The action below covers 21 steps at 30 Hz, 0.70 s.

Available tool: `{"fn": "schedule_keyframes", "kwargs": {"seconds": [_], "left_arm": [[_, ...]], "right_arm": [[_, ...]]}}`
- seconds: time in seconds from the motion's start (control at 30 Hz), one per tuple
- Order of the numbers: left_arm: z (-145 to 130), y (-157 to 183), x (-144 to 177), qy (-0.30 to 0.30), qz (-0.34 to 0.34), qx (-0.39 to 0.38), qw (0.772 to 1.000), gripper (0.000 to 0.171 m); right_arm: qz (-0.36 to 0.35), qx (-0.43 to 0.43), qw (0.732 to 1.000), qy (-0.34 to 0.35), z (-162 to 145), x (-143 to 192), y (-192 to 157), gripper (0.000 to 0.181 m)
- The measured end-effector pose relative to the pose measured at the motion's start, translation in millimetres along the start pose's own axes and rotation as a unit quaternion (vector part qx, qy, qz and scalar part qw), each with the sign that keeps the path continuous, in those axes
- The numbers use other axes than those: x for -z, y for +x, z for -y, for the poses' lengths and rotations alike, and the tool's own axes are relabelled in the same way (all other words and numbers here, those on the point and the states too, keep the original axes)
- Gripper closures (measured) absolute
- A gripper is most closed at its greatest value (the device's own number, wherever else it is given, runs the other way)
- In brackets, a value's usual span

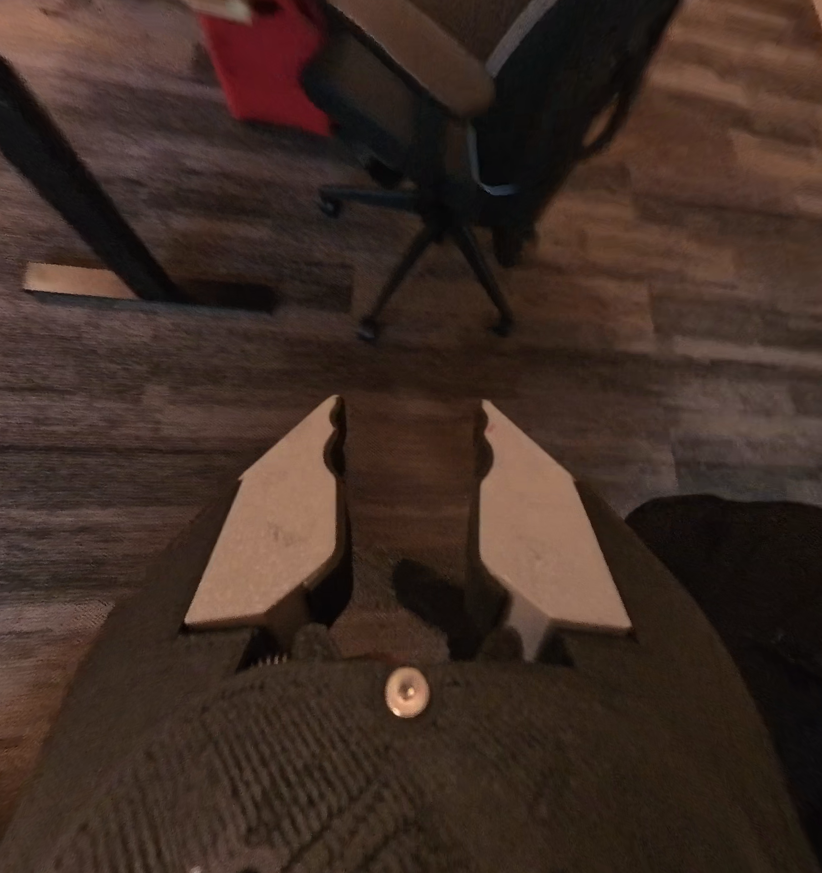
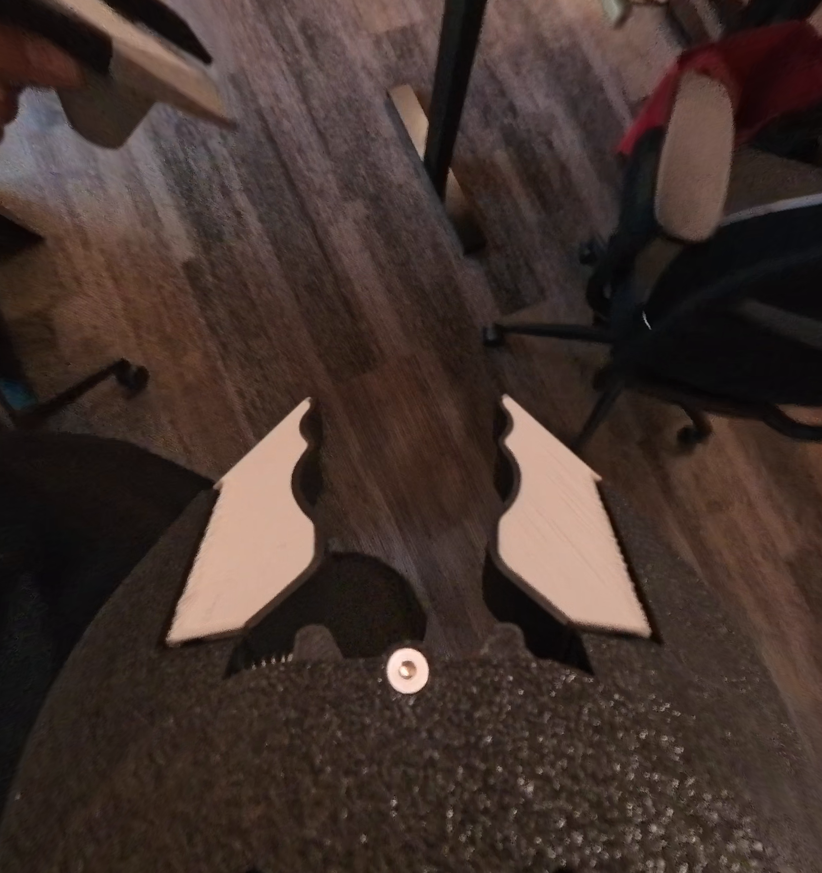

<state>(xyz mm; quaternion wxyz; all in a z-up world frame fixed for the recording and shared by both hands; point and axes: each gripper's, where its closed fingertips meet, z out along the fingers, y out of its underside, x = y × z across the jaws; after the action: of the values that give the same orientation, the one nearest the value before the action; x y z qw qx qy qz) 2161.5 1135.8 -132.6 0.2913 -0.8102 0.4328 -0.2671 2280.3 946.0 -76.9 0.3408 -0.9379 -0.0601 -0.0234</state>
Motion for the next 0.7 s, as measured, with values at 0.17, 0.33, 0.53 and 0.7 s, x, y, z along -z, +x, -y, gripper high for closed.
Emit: {"fn": "schedule_keyframes", "kwargs": {"seconds": [0.17,0.33,0.53,0.7], "left_arm": [[67.8,-156.7,8.0,0.068,0.059,0.045,0.995,0.117],[61.8,-307.8,21.7,0.071,0.119,0.127,0.982,0.119],[78.0,-429.9,117.0,0.100,0.247,0.149,0.952,0.125],[63.6,-512.6,159.2,0.129,0.275,0.283,0.910,0.116]], "right_arm": [[0.056,0.060,0.996,0.021,119.4,-98.3,-5.7,0.107],[0.143,0.158,0.977,0.028,247.9,-235.5,-21.1,0.117],[0.272,0.283,0.917,0.068,440.6,-382.8,-89.2,0.118],[0.350,0.381,0.844,0.142,607.6,-432.8,-193.9,0.113]]}}
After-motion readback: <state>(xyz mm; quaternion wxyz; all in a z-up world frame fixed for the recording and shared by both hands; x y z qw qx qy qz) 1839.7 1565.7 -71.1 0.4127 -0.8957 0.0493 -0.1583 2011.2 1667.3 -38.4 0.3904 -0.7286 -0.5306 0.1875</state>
